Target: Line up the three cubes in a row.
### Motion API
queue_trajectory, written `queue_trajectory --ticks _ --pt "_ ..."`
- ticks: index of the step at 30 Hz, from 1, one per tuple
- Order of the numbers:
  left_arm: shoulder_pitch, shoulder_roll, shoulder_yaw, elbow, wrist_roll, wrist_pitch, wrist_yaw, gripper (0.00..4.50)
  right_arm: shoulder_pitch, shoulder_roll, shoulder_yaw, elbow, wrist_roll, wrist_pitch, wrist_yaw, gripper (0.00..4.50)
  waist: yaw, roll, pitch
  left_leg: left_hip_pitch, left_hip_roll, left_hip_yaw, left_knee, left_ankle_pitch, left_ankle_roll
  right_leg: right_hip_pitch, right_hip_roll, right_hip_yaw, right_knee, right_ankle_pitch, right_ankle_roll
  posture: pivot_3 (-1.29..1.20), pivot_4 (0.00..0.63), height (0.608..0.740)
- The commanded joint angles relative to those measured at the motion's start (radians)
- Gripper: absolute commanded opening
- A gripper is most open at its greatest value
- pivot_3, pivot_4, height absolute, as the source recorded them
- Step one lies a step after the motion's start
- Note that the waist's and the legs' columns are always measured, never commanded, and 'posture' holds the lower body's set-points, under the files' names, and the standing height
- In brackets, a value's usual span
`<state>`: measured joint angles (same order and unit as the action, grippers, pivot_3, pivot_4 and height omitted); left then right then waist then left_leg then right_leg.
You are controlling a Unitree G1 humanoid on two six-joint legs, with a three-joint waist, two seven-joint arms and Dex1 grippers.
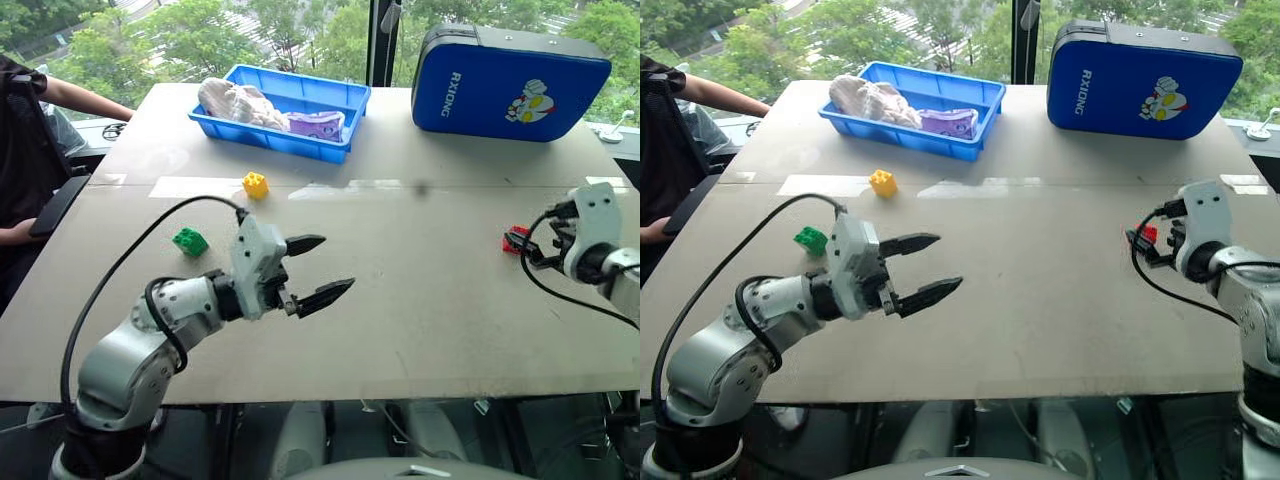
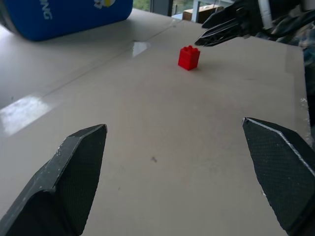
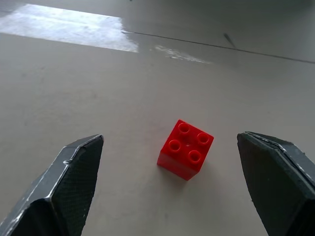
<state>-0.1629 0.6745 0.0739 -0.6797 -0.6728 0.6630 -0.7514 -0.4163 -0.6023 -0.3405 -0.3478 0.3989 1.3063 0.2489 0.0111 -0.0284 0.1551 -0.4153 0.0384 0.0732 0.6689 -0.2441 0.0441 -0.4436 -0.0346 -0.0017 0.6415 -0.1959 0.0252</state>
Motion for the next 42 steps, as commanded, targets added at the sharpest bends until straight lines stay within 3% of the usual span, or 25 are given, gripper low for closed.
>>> queue_trajectory --ticks 1,7,19,22,24,28,29,32,37,42 --pt "-0.031 0.002 -0.006 -0.021 -0.035 -0.006 -0.015 4.50 -0.092 0.037 -0.060 0.077 -0.031 0.098 -0.074 4.48 0.001 0.000 0.000 0.000 0.000 0.000 0.000 0.000 0.000 0.000 0.000 0.000 0.000 0.000 0.000 0.00 0.150 0.740" --pt "-0.022 0.005 -0.022 -0.018 -0.016 -0.046 -0.044 4.50 -0.183 0.082 -0.062 0.176 -0.077 0.146 -0.130 4.48 0.000 0.000 0.000 -0.001 0.000 0.000 -0.001 0.000 0.000 0.000 0.000 0.000 -0.001 0.002 0.003 0.00 0.150 0.740" --pt "-0.017 0.024 -0.028 -0.062 -0.033 -0.055 -0.055 4.50 -0.217 0.131 -0.012 0.294 -0.127 0.081 -0.154 4.48 -0.010 0.000 0.000 -0.001 0.000 0.000 -0.001 0.000 0.000 0.000 0.000 0.000 0.000 0.001 0.003 0.00 0.150 0.740" --pt "-0.012 0.026 -0.026 -0.062 -0.034 -0.058 -0.058 4.50 -0.221 0.139 -0.004 0.307 -0.132 0.069 -0.152 3.77 -0.017 0.000 0.000 -0.001 0.000 0.000 -0.001 0.000 0.000 0.000 0.000 0.000 0.000 0.002 0.003 0.00 0.150 0.740" --pt "-0.005 0.028 -0.024 -0.059 -0.031 -0.064 -0.063 4.50 -0.222 0.137 0.007 0.315 -0.133 0.059 -0.145 2.77 -0.022 0.000 0.000 -0.001 0.000 0.000 -0.001 0.000 0.000 0.000 0.000 0.000 0.000 0.002 0.003 0.00 0.150 0.740" --pt "0.014 0.030 -0.012 -0.054 -0.028 -0.072 -0.064 4.50 -0.221 0.121 0.028 0.323 -0.134 0.040 -0.125 1.30 -0.025 0.000 0.000 -0.001 0.000 0.000 -0.001 0.000 0.000 0.000 0.000 0.000 0.000 0.002 0.003 0.00 0.150 0.740" --pt "0.026 0.028 -0.007 -0.053 -0.025 -0.078 -0.061 4.50 -0.219 0.111 0.039 0.324 -0.134 0.031 -0.116 1.31 -0.025 0.000 0.000 -0.001 0.000 0.000 -0.001 0.000 0.000 0.000 0.000 0.000 0.000 0.002 0.003 0.00 0.150 0.740" --pt "0.075 0.030 0.021 -0.053 -0.029 -0.096 -0.067 4.50 -0.189 0.053 0.118 0.296 -0.117 -0.052 -0.013 1.31 -0.026 0.001 0.000 -0.001 0.000 0.000 -0.001 0.000 0.000 0.000 0.000 0.000 0.000 0.001 0.003 0.00 0.150 0.740" --pt "0.202 0.016 0.116 -0.055 -0.040 -0.143 -0.058 4.50 -0.113 -0.075 0.321 0.147 -0.065 -0.430 0.396 1.31 -0.029 0.001 0.001 0.000 0.001 0.000 -0.002 0.000 0.000 -0.001 0.001 0.000 -0.001 -0.001 0.007 0.00 0.150 0.740" --pt "0.342 0.004 0.197 -0.026 0.012 -0.226 -0.067 4.50 -0.209 -0.112 0.542 0.220 -0.102 -0.647 0.692 1.31 -0.031 0.002 0.001 0.001 0.003 0.000 -0.002 0.000 0.000 -0.001 0.001 0.000 -0.001 -0.003 0.005 0.00 0.150 0.740"
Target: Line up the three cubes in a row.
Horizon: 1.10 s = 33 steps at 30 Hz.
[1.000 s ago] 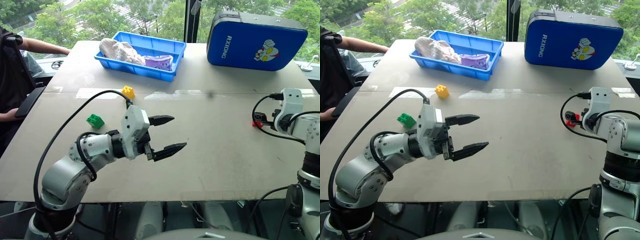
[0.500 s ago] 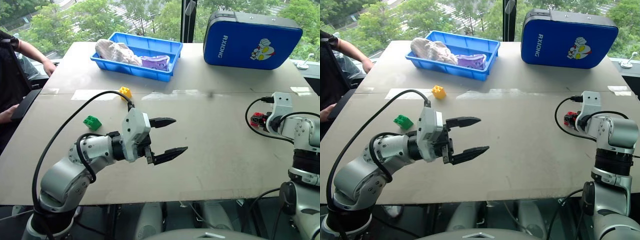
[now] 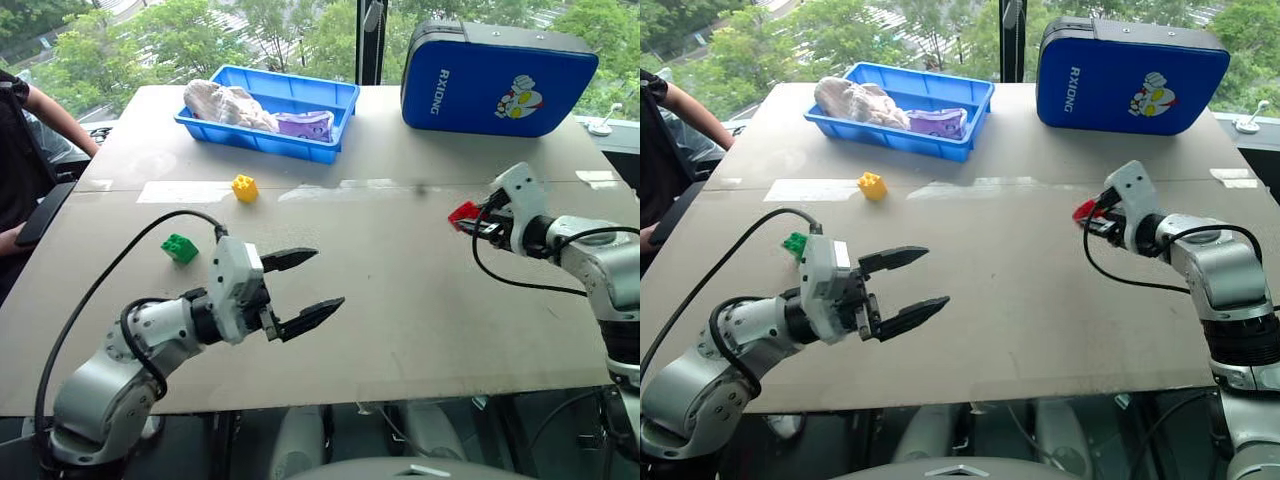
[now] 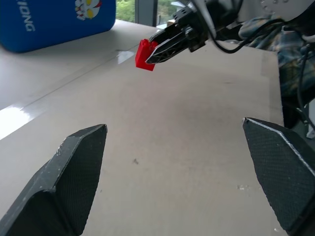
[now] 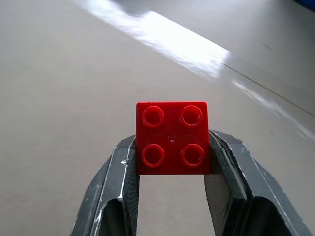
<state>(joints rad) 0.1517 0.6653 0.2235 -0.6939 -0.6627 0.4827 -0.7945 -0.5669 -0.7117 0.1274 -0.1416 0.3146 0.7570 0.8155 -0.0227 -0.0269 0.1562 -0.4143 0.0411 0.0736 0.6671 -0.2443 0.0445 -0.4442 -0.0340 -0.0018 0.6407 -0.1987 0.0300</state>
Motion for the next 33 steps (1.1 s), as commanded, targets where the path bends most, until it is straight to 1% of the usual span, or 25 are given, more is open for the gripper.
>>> queue_trajectory --ticks 1,5,10,18,26,33 --pt "0.054 0.029 0.061 -0.016 -0.019 -0.034 -0.047 4.50 -0.083 0.004 0.114 0.036 -0.030 -0.129 0.170 1.31 0.005 0.000 0.000 0.000 0.000 0.000 0.000 0.000 0.000 0.000 0.000 0.000 0.000 0.000 0.000 0.00 0.150 0.740" --pt "0.127 0.059 0.128 -0.050 -0.071 -0.031 -0.093 4.50 -0.170 0.019 0.257 0.151 -0.121 -0.281 0.312 1.31 0.012 0.000 0.000 0.000 0.001 -0.001 0.001 0.000 0.000 0.000 -0.001 -0.001 0.000 0.000 -0.001 0.00 0.150 0.740" --pt "0.223 0.092 0.214 -0.085 -0.116 -0.019 -0.134 4.50 -0.234 0.057 0.325 0.253 -0.185 -0.384 0.404 1.31 0.012 0.000 0.000 -0.002 0.000 0.000 0.001 0.000 0.000 0.000 -0.003 -0.001 -0.001 0.002 -0.004 0.00 0.150 0.740" --pt "0.264 0.105 0.241 -0.095 -0.114 -0.024 -0.134 4.50 -0.287 0.121 0.349 0.359 -0.265 -0.462 0.457 1.31 0.011 0.001 0.001 -0.001 0.000 0.000 0.001 0.000 0.000 -0.001 -0.003 -0.001 0.000 0.002 -0.005 0.00 0.150 0.740" --pt "0.250 0.101 0.219 -0.102 -0.106 -0.024 -0.113 4.50 -0.323 0.166 0.359 0.444 -0.318 -0.481 0.496 1.31 0.010 0.001 0.001 -0.001 0.000 0.001 0.001 0.000 0.000 -0.001 -0.003 -0.001 0.000 0.003 -0.005 0.00 0.150 0.740" --pt "0.245 0.099 0.214 -0.106 -0.103 -0.020 -0.099 4.50 -0.334 0.195 0.348 0.481 -0.332 -0.496 0.512 1.31 0.010 0.001 0.001 -0.001 0.000 0.001 0.001 0.000 0.000 -0.001 -0.003 -0.001 0.000 0.003 -0.005 0.00 0.150 0.740"
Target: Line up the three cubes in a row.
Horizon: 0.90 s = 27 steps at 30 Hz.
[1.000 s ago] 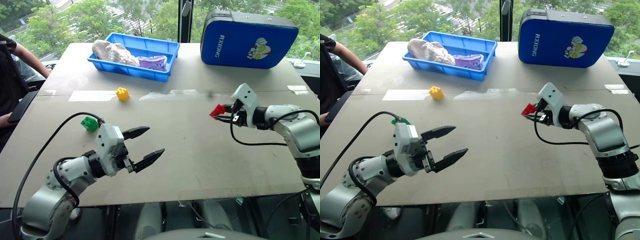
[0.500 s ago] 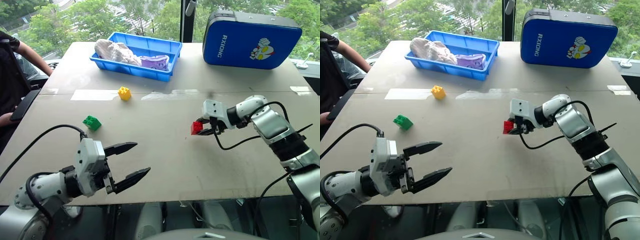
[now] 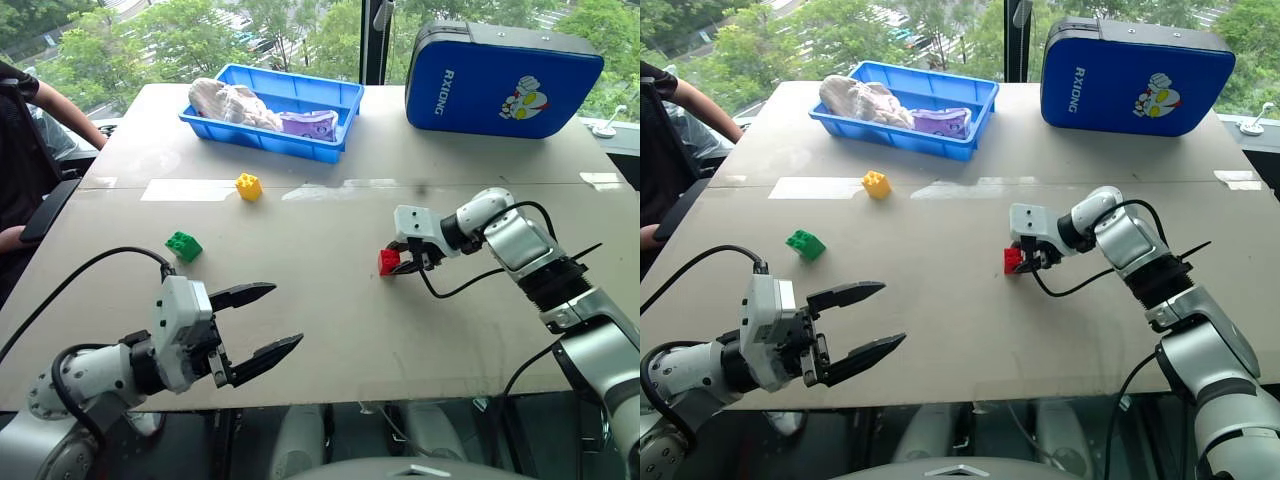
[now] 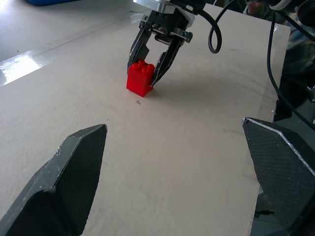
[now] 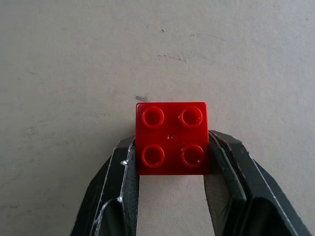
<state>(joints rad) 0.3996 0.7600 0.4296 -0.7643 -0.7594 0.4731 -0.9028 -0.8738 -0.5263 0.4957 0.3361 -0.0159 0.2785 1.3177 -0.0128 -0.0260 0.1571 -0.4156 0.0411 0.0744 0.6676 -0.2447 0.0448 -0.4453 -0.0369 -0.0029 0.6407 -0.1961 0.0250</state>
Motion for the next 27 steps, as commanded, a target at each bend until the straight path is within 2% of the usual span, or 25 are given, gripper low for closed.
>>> queue_trajectory --ticks 1,5,7,9,11,12,15,19,23,27 --pt "-0.003 0.004 0.008 -0.038 -0.006 -0.011 0.012 4.50 -0.028 0.012 -0.020 0.007 -0.003 -0.018 0.014 1.31 0.000 0.000 0.000 0.000 0.000 0.000 0.000 0.000 0.000 0.000 0.000 0.000 0.000 0.000 0.000 0.00 0.150 0.740" --pt "-0.001 0.004 0.010 -0.043 -0.008 -0.011 0.022 4.50 -0.030 0.019 -0.017 0.028 -0.012 -0.034 0.028 1.31 0.000 0.000 0.000 0.000 0.000 0.000 0.000 0.000 0.000 0.000 0.000 0.000 0.000 0.000 0.000 0.00 0.150 0.740" --pt "0.005 0.003 0.013 -0.046 -0.008 -0.011 0.024 4.50 -0.034 0.023 -0.015 0.050 -0.017 -0.045 0.032 2.35 -0.001 0.000 0.000 0.000 0.000 0.000 0.000 0.000 0.000 0.000 0.000 0.000 0.000 0.000 0.000 0.00 0.150 0.740" --pt "0.012 0.002 0.017 -0.048 -0.008 -0.009 0.026 4.50 -0.038 0.027 -0.017 0.069 -0.022 -0.059 0.035 3.23 -0.001 0.000 0.000 0.000 0.000 0.000 0.000 0.000 0.000 0.000 0.000 0.000 0.000 0.000 0.000 0.00 0.150 0.740" --pt "0.015 -0.001 0.020 -0.048 -0.008 -0.009 0.034 4.50 -0.038 0.030 -0.024 0.081 -0.024 -0.088 0.034 3.88 -0.001 0.000 0.000 0.000 0.000 0.000 0.000 0.000 0.000 0.000 0.000 0.000 0.000 0.000 0.000 0.00 0.150 0.740" --pt "0.013 -0.004 0.020 -0.043 0.004 -0.015 0.043 4.50 -0.036 0.032 -0.032 0.082 -0.024 -0.104 0.024 4.39 -0.001 0.000 0.000 0.000 0.000 0.000 0.000 0.000 0.000 0.000 0.000 0.000 0.000 0.000 0.000 0.00 0.150 0.740" --pt "-0.007 -0.030 0.024 -0.017 0.011 -0.016 0.094 4.50 -0.020 0.022 -0.070 0.046 0.012 -0.111 0.030 4.46 -0.001 0.001 0.000 0.000 0.000 0.000 0.000 0.000 0.000 0.000 0.000 0.000 0.000 0.000 0.000 0.00 0.150 0.740" --pt "-0.062 -0.068 0.023 0.040 0.041 0.013 0.209 4.50 0.037 -0.014 -0.157 -0.099 0.125 -0.024 0.065 4.46 0.005 0.001 0.000 0.000 0.000 0.000 0.000 0.000 0.000 0.000 0.000 0.000 0.000 0.000 0.000 0.00 0.150 0.740" --pt "-0.114 -0.067 0.000 0.100 0.055 0.020 0.227 4.50 0.109 -0.039 -0.209 -0.225 0.152 0.080 -0.007 4.46 0.004 0.000 0.000 0.000 0.000 0.000 0.000 0.000 0.000 0.001 0.000 0.000 0.000 0.000 0.000 0.00 0.150 0.740" --pt "-0.170 -0.031 -0.043 0.108 0.037 0.051 0.198 4.50 0.136 -0.043 -0.178 -0.284 0.119 0.243 -0.083 4.46 0.003 0.001 0.000 0.000 0.000 0.000 0.000 0.000 0.000 0.000 0.000 0.000 0.000 0.000 0.000 0.00 0.150 0.740"
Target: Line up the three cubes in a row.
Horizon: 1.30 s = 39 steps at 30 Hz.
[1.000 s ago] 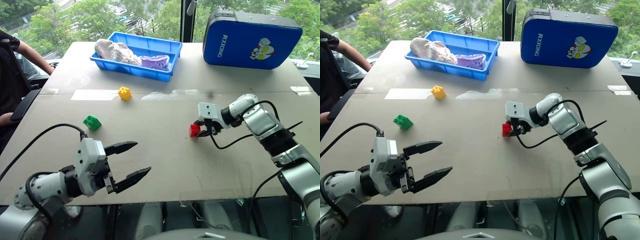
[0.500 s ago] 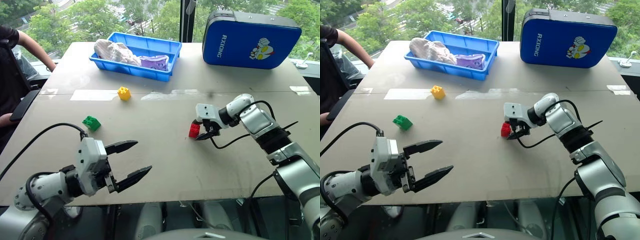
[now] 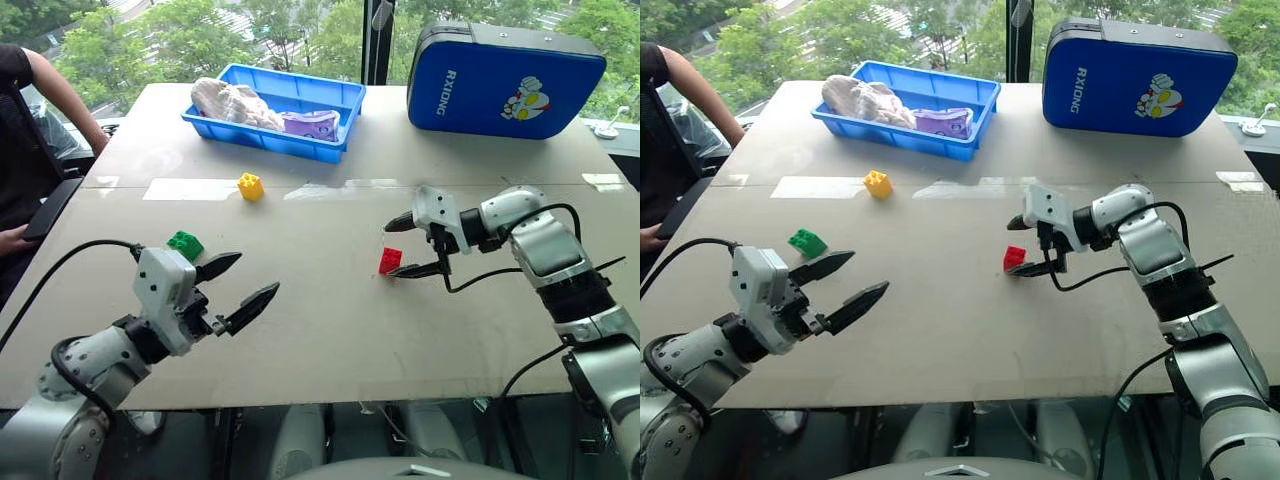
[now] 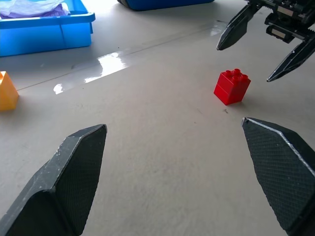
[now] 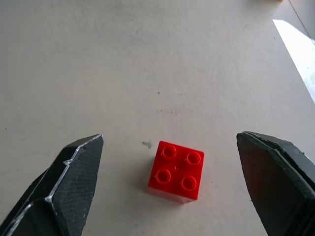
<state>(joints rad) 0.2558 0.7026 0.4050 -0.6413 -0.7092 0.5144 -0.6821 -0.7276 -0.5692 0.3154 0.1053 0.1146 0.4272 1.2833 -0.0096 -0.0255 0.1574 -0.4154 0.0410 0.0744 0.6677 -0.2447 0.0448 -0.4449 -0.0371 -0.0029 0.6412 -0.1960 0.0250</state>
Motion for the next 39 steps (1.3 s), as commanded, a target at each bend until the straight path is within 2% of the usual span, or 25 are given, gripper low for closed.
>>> queue_trajectory --ticks 1,6,9,10,11,12,14,15,32,37,38,39 --pt "-0.032 0.031 -0.023 -0.014 -0.016 0.014 -0.028 4.50 -0.014 0.005 0.008 -0.056 -0.015 0.118 -0.061 4.46 -0.003 0.000 0.000 0.000 0.000 0.000 0.000 0.000 0.000 0.000 0.000 0.000 0.000 0.000 0.000 0.00 0.150 0.740" --pt "-0.015 0.074 -0.017 -0.048 -0.030 0.021 -0.098 4.50 -0.047 0.047 0.044 -0.015 -0.049 0.156 -0.122 4.46 -0.008 0.000 0.000 0.000 0.000 0.001 -0.001 0.000 0.000 -0.001 0.001 0.000 0.000 0.000 0.000 0.00 0.150 0.740" --pt "0.017 0.091 -0.006 -0.076 -0.045 0.011 -0.145 4.50 -0.062 0.056 0.061 0.011 -0.060 0.157 -0.130 3.72 -0.005 0.000 0.000 0.000 0.000 0.001 -0.001 0.000 0.000 -0.001 0.000 0.000 0.000 0.000 0.000 0.00 0.150 0.740" --pt "0.027 0.098 -0.002 -0.085 -0.044 0.006 -0.162 4.50 -0.065 0.056 0.066 0.018 -0.063 0.154 -0.128 3.24 -0.004 0.000 0.000 0.000 0.000 0.001 -0.001 0.000 0.000 -0.001 0.000 0.000 0.000 0.000 0.000 0.00 0.150 0.740" --pt "0.037 0.105 0.003 -0.096 -0.053 0.005 -0.179 4.50 -0.071 0.056 0.073 0.028 -0.067 0.148 -0.123 2.52 -0.003 0.000 0.000 0.000 0.000 0.001 -0.001 0.000 0.000 -0.001 0.000 0.000 0.000 0.000 0.000 0.00 0.150 0.740" --pt "0.045 0.110 0.007 -0.108 -0.060 0.007 -0.189 4.50 -0.076 0.056 0.080 0.040 -0.072 0.136 -0.118 2.35 -0.001 0.000 0.000 0.000 0.000 0.001 -0.001 0.000 0.000 -0.001 0.000 0.000 0.000 0.000 0.000 0.00 0.150 0.740" --pt "0.061 0.118 0.014 -0.127 -0.069 0.008 -0.207 4.50 -0.084 0.051 0.094 0.058 -0.080 0.113 -0.100 1.53 -0.003 0.000 0.000 0.000 0.000 0.000 -0.001 0.000 0.000 -0.001 0.000 0.000 0.000 0.000 0.000 0.00 0.150 0.740" --pt "0.067 0.119 0.018 -0.131 -0.071 0.007 -0.211 4.50 -0.089 0.049 0.099 0.066 -0.083 0.101 -0.091 1.29 -0.003 0.000 0.000 0.000 0.000 0.001 -0.001 0.000 0.000 -0.001 0.000 0.000 0.000 0.000 0.000 0.00 0.150 0.740" --pt "0.134 0.126 0.041 -0.121 -0.036 -0.048 -0.301 4.50 -0.147 0.060 0.136 0.225 -0.129 -0.143 0.042 1.28 -0.004 0.000 0.000 0.000 0.000 0.001 -0.001 0.000 0.000 -0.001 0.000 0.000 0.000 0.000 0.000 0.00 0.150 0.740" --pt "0.144 0.118 0.038 -0.117 -0.031 -0.060 -0.303 4.50 -0.147 0.067 0.109 0.243 -0.105 -0.180 0.068 3.68 -0.003 0.001 0.000 0.000 0.000 0.001 -0.001 0.000 0.000 -0.001 0.000 0.000 0.000 0.000 0.000 0.00 0.150 0.740" --pt "0.147 0.115 0.038 -0.113 -0.028 -0.064 -0.302 4.50 -0.146 0.062 0.099 0.231 -0.093 -0.172 0.078 4.05 -0.004 0.001 0.000 0.000 0.000 0.001 -0.001 0.000 0.000 -0.001 0.000 0.000 0.000 0.000 0.000 0.00 0.150 0.740" --pt "0.152 0.111 0.038 -0.110 -0.025 -0.068 -0.301 4.50 -0.144 0.056 0.091 0.218 -0.084 -0.168 0.085 4.05 -0.004 0.001 0.000 0.000 0.000 0.001 -0.001 0.000 0.000 -0.001 0.000 0.000 0.000 0.000 0.000 0.00 0.150 0.740"
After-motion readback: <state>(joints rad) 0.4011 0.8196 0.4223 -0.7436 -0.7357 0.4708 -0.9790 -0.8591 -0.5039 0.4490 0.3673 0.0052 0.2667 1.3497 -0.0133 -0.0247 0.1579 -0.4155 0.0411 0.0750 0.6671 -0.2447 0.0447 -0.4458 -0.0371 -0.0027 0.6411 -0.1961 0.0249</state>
